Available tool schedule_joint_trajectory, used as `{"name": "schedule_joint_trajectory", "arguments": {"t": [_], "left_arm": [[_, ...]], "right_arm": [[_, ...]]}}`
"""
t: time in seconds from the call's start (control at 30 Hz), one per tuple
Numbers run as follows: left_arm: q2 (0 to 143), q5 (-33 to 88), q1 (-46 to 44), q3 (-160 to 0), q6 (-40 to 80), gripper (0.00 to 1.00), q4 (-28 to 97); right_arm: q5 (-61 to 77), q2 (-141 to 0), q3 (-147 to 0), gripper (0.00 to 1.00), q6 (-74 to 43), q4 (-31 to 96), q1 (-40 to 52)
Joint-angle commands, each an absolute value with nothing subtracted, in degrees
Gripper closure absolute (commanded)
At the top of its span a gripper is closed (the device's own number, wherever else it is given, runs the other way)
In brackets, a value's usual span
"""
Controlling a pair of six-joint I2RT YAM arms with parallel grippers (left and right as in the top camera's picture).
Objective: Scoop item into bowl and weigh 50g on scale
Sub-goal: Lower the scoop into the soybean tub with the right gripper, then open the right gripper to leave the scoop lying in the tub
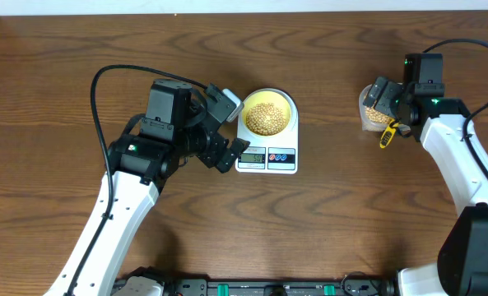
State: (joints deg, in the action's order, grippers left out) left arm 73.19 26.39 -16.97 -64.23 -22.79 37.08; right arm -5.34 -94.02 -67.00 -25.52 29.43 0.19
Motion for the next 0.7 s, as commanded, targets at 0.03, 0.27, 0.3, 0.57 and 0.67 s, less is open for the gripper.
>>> {"name": "schedule_joint_trajectory", "arguments": {"t": [0.03,0.27,0.3,0.57,0.67], "left_arm": [[72.97,25.87,-16.78,-63.96,-23.49,0.02,37.10],[72.97,25.87,-16.78,-63.96,-23.49,0.02,37.10],[72.97,25.87,-16.78,-63.96,-23.49,0.02,37.10],[72.97,25.87,-16.78,-63.96,-23.49,0.03,37.10],[72.97,25.87,-16.78,-63.96,-23.49,0.02,37.10]], "right_arm": [[-5.63,-92.36,-67.07,0.01,-17.06,30.55,0.43],[-5.67,-84.14,-67.07,0.01,-1.87,34.54,0.43],[-5.67,-82.87,-67.07,0.01,-0.71,34.89,0.43],[-5.63,-78.17,-67.07,0.01,0.08,37.36,0.43],[-5.45,-78.35,-67.07,0.01,-0.14,37.30,0.43]]}}
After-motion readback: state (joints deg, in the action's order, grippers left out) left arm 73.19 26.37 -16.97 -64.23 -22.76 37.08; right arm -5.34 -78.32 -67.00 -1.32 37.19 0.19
